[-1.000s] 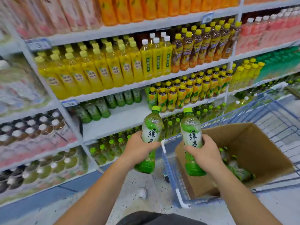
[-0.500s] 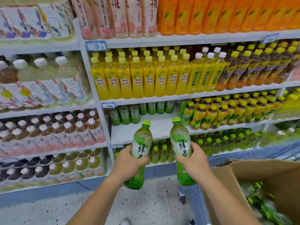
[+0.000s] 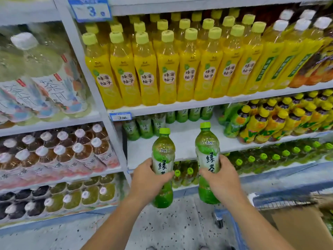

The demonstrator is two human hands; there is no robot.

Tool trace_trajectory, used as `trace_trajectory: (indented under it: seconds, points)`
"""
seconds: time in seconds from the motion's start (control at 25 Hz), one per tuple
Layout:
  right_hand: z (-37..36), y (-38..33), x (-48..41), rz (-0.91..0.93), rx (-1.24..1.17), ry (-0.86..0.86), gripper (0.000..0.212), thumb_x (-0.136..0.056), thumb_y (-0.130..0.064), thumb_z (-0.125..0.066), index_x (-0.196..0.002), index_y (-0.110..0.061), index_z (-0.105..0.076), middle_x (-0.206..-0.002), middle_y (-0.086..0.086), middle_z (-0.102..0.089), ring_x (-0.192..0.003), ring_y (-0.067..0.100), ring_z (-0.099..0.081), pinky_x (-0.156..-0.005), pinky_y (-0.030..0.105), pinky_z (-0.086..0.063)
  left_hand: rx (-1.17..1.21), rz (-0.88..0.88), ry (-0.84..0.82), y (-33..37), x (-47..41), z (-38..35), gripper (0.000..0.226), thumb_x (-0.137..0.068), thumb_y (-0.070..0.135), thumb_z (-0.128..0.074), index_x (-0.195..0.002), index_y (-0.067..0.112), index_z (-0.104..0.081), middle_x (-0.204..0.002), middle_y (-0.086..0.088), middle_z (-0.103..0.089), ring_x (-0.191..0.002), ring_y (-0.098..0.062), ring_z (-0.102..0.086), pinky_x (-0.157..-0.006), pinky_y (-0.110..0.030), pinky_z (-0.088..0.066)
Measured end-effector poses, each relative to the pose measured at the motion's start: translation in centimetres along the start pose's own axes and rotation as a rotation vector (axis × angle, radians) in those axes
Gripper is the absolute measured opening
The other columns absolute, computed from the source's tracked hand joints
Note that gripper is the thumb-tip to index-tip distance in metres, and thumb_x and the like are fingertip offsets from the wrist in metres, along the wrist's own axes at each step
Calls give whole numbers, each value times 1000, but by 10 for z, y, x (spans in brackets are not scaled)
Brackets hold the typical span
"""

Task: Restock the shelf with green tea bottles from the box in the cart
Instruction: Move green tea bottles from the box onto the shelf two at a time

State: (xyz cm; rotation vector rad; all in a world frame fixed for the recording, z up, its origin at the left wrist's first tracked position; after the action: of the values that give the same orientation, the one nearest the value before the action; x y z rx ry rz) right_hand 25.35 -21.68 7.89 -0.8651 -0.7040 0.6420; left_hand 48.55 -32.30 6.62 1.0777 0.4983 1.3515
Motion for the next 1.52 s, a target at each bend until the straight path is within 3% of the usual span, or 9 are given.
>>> trace_trajectory:
  seconds: [0.32,0.48,0.76,0.92,1.04,1.12,1.28,1.36,1.52]
  points:
    - [-51,64,-123,81,-46,-90,43,-70,-17,-81,-99,-40,-60,-85,-24,-71,-72,-6,-68,-53,13,-49,53,-155,117,-24,-112,-76,31,-64,33,-90,-84,31,-66,-77,33,-67,-70,12,-64,-48,-5,-42]
    - [-65,61,-182,188,-77,-66,41,-68,-17,-85,-95,-31,-58,-80,-8,-72,-66,3,-69,-47,18,-52,86,-270,205,-18,-156,-93,32,-65,31,-90,-85,31,-65,-81,33,-67,-74,15,-62,-55,-3,-43]
    - [-81,44,-233,421,-109,-82,59,-70,-18,-88,-106,-44,-49,-97,-30,-66,-88,-15,-63,-70,10,-51,273,-359,281,-24,-201,-112,40,-71,19,-90,-98,36,-65,-91,23,-72,-83,6,-68,-67,-7,-50]
    - [-83,53,-249,475,-182,-68,64,-73,-14,-88,-115,-40,-48,-110,-19,-67,-102,-4,-66,-94,36,-57,336,-435,322,-26,-206,-118,46,-71,17,-89,-108,32,-65,-100,16,-74,-94,-2,-70,-80,-19,-56]
    - [-86,58,-249,512,-156,-75,70,-74,-16,-87,-114,-49,-41,-107,-33,-63,-101,-13,-62,-90,16,-54,368,-498,326,-28,-207,-120,49,-72,19,-88,-114,31,-64,-106,15,-73,-100,-4,-69,-84,-22,-57]
    - [-90,60,-247,514,-138,-95,74,-75,-15,-86,-116,-53,-38,-106,-41,-60,-101,-17,-60,-80,3,-47,345,-490,279,-33,-208,-124,54,-72,21,-89,-115,37,-61,-108,19,-71,-101,-2,-68,-84,-19,-56]
    - [-93,73,-250,464,-119,-160,66,-77,-19,-85,-119,-46,-42,-107,-35,-63,-99,-20,-59,-76,-2,-44,196,-381,210,-66,-206,-135,69,-72,24,-90,-131,39,-57,-120,23,-63,-110,6,-60,-87,-8,-49]
    - [-96,95,-247,408,-90,-195,56,-79,-23,-85,-119,-42,-50,-110,-23,-66,-100,-19,-59,-75,-1,-45,144,-319,277,-85,-202,-133,74,-74,30,-88,-140,31,-56,-123,15,-56,-112,3,-58,-94,-13,-50]
    - [-96,117,-247,390,-1,-130,57,-83,-29,-81,-133,-37,-56,-123,-19,-65,-110,-5,-60,-92,15,-45,104,-263,380,-94,-205,-131,61,-72,39,-88,-128,29,-66,-109,17,-63,-99,8,-60,-89,-7,-48]
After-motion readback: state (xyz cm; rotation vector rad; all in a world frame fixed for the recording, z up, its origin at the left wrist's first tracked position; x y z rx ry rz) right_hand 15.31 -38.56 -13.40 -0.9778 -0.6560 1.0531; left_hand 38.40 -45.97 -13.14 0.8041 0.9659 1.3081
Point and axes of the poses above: each hand's wrist, its own x-axis away from the middle knuckle, its own z-axis out of the back of the hand, y = z × x, the point moved 8 cm from there along -x, towards the middle knuckle
